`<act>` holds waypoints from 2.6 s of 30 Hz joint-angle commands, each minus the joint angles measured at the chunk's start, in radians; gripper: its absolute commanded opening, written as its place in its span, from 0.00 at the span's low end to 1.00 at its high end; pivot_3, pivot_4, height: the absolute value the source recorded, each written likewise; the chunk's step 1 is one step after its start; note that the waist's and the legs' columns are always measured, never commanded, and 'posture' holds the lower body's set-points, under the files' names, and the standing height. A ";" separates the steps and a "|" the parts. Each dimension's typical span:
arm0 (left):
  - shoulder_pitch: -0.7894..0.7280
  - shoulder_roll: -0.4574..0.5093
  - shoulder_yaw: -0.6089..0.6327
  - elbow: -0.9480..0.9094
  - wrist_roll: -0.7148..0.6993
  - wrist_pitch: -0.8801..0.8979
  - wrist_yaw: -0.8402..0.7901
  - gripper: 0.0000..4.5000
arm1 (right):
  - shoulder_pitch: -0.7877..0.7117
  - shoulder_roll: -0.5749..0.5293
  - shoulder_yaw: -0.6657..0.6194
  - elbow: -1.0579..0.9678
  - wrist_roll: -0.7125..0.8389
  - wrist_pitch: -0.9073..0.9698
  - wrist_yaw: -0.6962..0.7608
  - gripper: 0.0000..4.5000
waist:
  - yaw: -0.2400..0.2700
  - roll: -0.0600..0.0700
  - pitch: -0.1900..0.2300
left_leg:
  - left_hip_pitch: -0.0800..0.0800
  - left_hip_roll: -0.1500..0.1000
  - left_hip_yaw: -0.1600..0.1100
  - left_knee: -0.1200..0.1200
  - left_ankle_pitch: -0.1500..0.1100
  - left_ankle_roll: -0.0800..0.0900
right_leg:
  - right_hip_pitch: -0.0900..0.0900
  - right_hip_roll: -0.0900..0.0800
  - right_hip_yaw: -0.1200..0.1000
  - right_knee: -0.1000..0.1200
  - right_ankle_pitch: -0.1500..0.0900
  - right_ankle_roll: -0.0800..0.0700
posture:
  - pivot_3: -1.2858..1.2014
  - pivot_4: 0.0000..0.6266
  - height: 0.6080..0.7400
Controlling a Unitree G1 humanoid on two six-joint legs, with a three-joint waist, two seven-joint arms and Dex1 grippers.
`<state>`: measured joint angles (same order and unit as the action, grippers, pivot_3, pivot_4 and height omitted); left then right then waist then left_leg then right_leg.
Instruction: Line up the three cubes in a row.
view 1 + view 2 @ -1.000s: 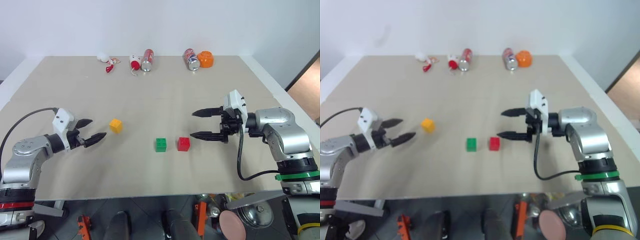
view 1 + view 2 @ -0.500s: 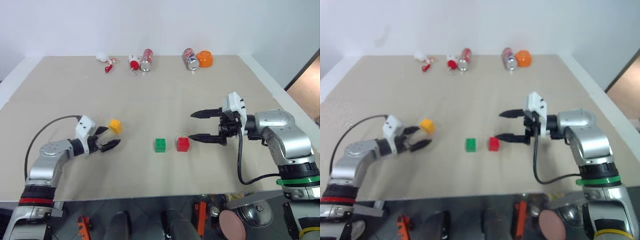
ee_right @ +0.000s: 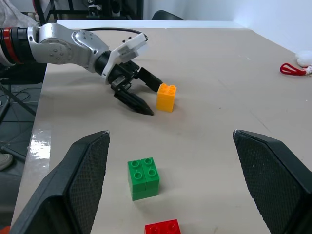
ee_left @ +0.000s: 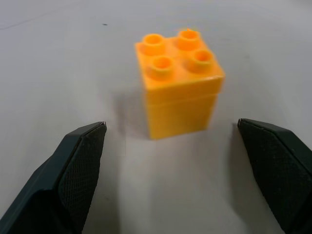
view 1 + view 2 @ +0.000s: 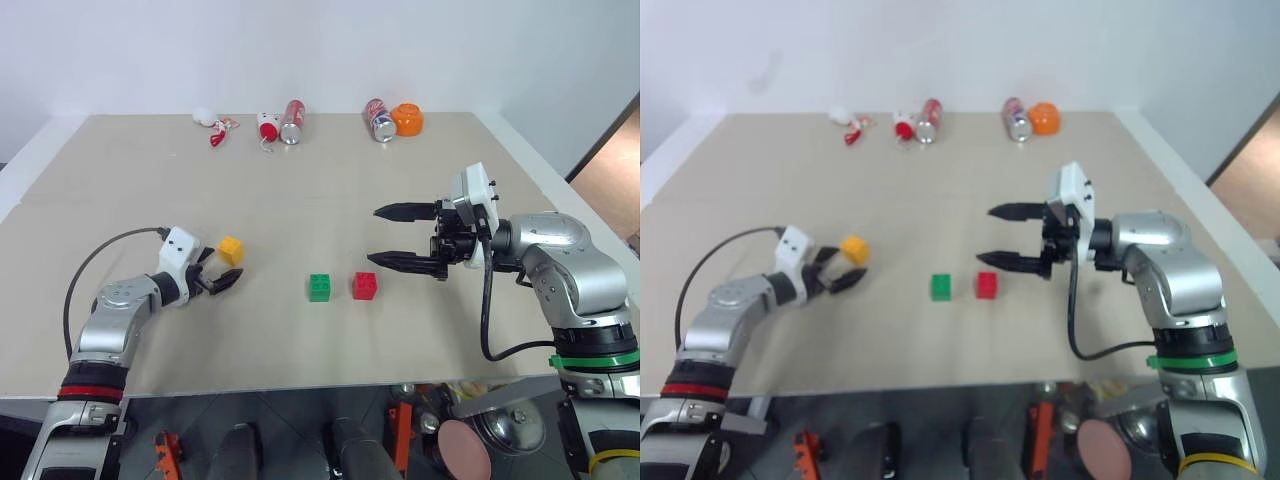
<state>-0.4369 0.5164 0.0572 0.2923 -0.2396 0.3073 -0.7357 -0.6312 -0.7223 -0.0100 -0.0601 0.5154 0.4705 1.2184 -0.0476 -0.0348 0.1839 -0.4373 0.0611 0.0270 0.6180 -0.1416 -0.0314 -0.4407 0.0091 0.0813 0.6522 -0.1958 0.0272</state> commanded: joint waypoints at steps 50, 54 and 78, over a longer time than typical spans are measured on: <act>-0.290 -0.009 -0.213 0.393 0.050 -0.427 -0.773 0.29 | 0.140 -0.149 -0.092 -0.181 0.099 0.080 0.042 0.93 | 0.000 0.000 0.000 | -0.004 0.000 -0.001 0.000 -0.004 0.003 | -0.001 0.001 0.000 -0.001 -0.002 0.001 | 0.52 0.24 1.00; -0.272 -0.001 -0.217 0.399 0.072 -0.460 -0.777 0.29 | 0.138 -0.150 -0.089 -0.179 0.102 0.077 0.032 0.93 | 0.000 0.000 0.000 | -0.003 0.000 -0.001 0.000 -0.004 0.003 | -0.001 0.001 0.000 -0.001 -0.002 0.001 | 0.52 0.24 1.00; -0.233 0.013 -0.206 0.408 0.099 -0.465 -0.685 0.90 | 0.100 -0.143 -0.060 -0.139 0.090 0.056 0.038 0.93 | -0.002 0.000 0.000 | 0.001 0.000 0.000 0.001 -0.003 0.003 | 0.000 0.001 0.001 -0.001 0.000 0.000 | 0.52 0.24 1.00</act>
<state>-0.6918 0.5142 -0.1462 0.7078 -0.1445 -0.1880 -1.4023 -0.5100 -0.8562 -0.0532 -0.1911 0.6015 0.5381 1.2515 -0.0492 -0.0346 0.1836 -0.4366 0.0615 0.0269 0.6191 -0.1448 -0.0281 -0.4404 0.0106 0.0823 0.6513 -0.1961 0.0267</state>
